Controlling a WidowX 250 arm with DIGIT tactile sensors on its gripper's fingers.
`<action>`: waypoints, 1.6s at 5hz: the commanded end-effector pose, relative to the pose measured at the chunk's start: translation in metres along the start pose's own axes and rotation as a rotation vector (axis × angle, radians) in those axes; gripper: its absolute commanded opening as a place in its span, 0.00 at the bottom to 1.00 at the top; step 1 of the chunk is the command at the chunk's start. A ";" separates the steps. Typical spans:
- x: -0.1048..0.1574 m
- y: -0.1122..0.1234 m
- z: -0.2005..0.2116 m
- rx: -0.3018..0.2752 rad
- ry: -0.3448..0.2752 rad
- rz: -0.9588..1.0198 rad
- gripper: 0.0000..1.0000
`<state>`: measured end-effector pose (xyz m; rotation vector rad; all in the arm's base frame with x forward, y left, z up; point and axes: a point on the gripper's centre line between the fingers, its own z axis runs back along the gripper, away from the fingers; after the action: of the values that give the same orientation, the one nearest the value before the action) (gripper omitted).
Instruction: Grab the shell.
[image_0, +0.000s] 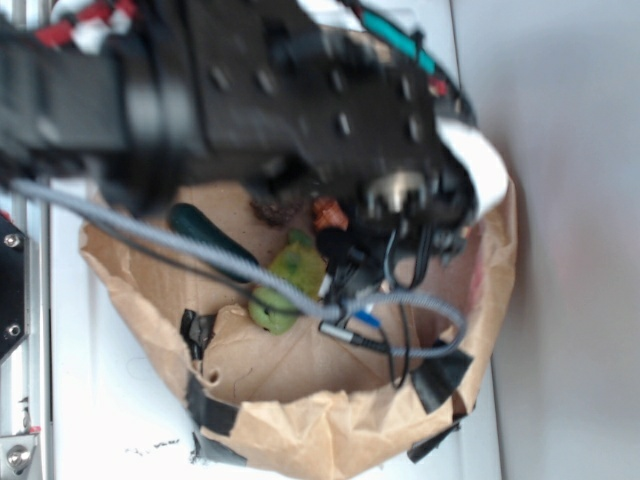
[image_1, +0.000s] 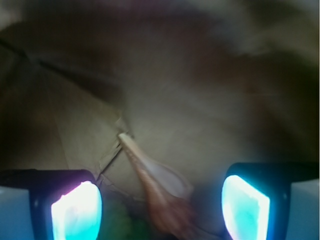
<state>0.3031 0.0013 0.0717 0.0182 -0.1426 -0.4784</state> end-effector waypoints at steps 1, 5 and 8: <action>-0.008 -0.002 -0.021 0.033 0.035 -0.055 1.00; -0.002 0.011 -0.032 0.065 0.096 -0.039 0.00; 0.009 0.021 0.027 -0.044 -0.032 0.035 0.00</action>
<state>0.3112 0.0101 0.0755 -0.0577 -0.0821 -0.4382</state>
